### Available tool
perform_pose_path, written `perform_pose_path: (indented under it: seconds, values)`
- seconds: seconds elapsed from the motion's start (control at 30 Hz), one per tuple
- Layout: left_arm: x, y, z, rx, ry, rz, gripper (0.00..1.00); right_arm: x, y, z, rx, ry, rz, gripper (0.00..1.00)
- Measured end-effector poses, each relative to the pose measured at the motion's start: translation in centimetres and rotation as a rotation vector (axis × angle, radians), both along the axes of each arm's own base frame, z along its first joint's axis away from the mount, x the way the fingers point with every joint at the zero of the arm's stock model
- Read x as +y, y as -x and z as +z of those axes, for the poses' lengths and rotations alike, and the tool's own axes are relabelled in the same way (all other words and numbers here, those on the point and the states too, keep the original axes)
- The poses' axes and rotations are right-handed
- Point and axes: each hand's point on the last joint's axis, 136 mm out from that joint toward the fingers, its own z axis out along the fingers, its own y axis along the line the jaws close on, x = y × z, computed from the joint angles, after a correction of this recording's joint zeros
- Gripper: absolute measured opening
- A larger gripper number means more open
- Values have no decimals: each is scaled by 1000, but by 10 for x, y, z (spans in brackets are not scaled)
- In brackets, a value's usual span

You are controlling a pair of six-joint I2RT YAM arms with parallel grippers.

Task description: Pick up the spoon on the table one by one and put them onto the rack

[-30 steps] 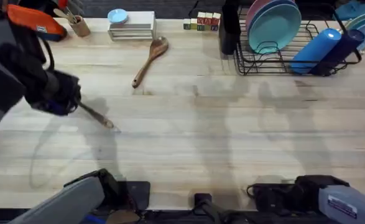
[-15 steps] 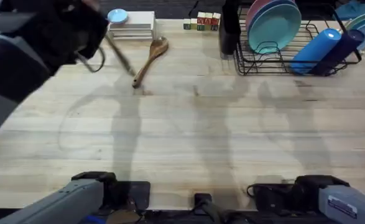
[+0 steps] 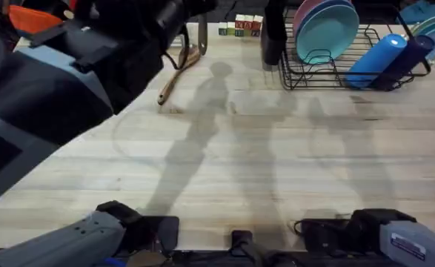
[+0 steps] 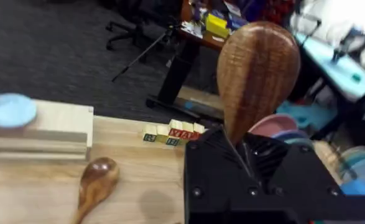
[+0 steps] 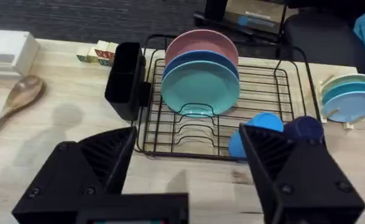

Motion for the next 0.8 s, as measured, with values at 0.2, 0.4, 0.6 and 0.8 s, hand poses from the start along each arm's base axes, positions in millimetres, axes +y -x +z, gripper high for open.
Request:
perform_pose_path:
  seconds: [0.2, 0.4, 0.6, 0.8]
  values:
    - [-27, 4, 13, -104, -122, -71, 39, 0, 0, 0, 0, 0, 0, 996]
    - [-50, -9, 15, -187, -142, -118, 39, 0, 0, 0, 0, 0, 0, 996]
    - [-78, -32, -11, -156, -199, -170, 38, 0, 0, 0, 0, 0, 0, 996]
    - [-125, -55, -9, -186, -254, -247, 39, 0, 0, 0, 0, 0, 0, 996]
